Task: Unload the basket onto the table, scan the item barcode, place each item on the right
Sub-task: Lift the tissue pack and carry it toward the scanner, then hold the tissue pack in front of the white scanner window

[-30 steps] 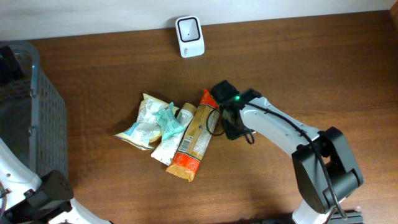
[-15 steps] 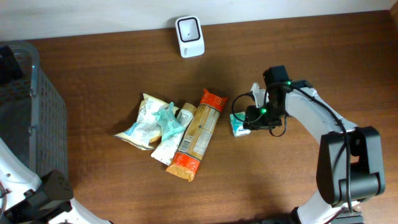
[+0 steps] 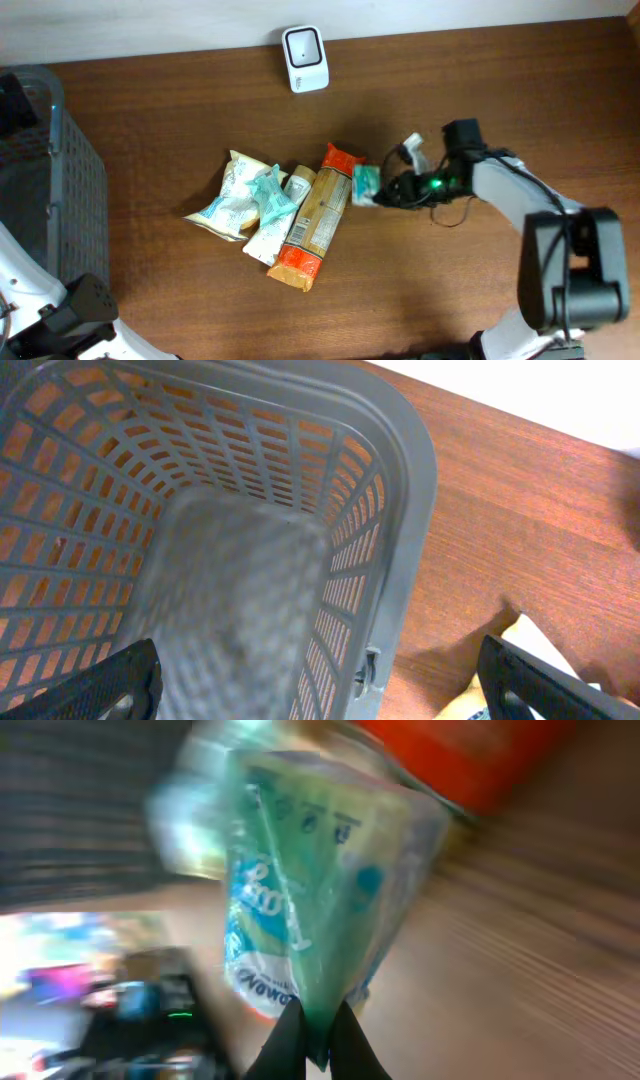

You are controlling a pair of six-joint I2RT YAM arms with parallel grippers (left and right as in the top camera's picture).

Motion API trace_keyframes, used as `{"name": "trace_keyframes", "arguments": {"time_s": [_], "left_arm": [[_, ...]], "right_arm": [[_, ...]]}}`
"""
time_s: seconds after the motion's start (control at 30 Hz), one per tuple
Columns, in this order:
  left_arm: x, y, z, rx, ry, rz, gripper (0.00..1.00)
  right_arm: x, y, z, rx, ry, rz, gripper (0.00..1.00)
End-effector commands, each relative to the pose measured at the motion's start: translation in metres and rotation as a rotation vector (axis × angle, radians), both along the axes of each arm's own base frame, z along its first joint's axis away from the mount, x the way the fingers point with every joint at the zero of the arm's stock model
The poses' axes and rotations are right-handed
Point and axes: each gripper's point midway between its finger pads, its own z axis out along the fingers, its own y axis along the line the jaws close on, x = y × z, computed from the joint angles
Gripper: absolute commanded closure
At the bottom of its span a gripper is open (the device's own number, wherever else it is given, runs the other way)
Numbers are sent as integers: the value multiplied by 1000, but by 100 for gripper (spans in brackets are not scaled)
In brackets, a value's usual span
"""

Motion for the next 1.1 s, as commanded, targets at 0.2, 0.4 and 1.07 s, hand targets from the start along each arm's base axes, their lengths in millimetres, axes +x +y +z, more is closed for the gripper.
{"name": "trace_keyframes", "arguments": {"time_s": [0.2, 0.4, 1.07], "left_arm": [[1, -1, 2, 4, -7, -17, 1], [1, -1, 2, 4, -7, -17, 1], [1, -1, 2, 4, -7, -17, 1]], "right_arm": [[10, 2, 172, 452, -333, 113, 96], [8, 2, 216, 417, -428, 123, 96], [326, 67, 56, -1525, -1334, -33, 96]]}}
